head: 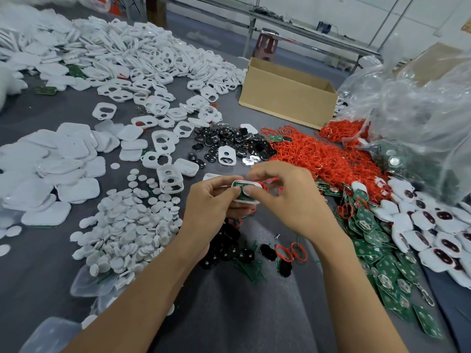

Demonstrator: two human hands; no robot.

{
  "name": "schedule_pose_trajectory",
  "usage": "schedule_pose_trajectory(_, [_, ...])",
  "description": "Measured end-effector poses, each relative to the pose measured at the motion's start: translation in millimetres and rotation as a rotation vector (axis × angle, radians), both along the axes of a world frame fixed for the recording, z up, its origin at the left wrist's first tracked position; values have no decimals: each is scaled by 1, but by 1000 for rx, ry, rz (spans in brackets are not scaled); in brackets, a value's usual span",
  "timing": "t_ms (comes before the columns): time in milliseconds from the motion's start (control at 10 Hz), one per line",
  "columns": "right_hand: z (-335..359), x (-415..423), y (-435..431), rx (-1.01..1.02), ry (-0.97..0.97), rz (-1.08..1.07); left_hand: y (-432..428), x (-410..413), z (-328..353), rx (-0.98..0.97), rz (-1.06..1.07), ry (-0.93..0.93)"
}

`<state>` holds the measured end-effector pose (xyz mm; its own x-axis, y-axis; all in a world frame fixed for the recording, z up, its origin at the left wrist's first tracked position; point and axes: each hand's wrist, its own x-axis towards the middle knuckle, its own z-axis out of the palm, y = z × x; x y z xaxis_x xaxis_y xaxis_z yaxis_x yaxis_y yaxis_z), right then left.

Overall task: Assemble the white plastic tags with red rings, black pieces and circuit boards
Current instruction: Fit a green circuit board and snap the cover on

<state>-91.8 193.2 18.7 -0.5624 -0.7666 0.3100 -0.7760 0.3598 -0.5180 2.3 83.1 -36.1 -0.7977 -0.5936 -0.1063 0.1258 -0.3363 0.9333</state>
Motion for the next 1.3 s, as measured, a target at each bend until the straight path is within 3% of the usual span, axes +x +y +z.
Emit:
schedule_pose_trajectory(100, [12, 3, -23, -68, 36, -69, 2, -2, 0, 0, 24, -13])
schedule_pose_trajectory(400, [12, 23, -147, 542, 231, 139, 0, 0, -2, -306, 150, -146])
schedule_pose_trajectory(500, [8, 25, -157, 595, 248, 122, 0, 0, -7, -411, 147, -165])
schedule_pose_trajectory(800, [-6, 4, -151, 584, -19, 78, -2, 0, -5, -343, 119, -119])
schedule_pose_trajectory(900, [-4, 0, -146, 538, -48, 78, 0, -1, -3, -238, 68, -79])
schedule_pose_trajectory(1000, [2, -6, -142, 356, -204, 24, 2, -1, -3, -168, 38, -55])
schedule_pose_trajectory(1100, [14, -6, -131, 98, -545, 92, 3, -1, -1, -119, 41, -53])
schedule_pose_trajectory(1200, [21, -2, -112, -106, -686, 192, 2, -1, -2, -103, 49, -68])
schedule_pose_trajectory(1300, [19, 5, -86, -255, -552, 209, 1, -1, -3, -117, 35, -65])
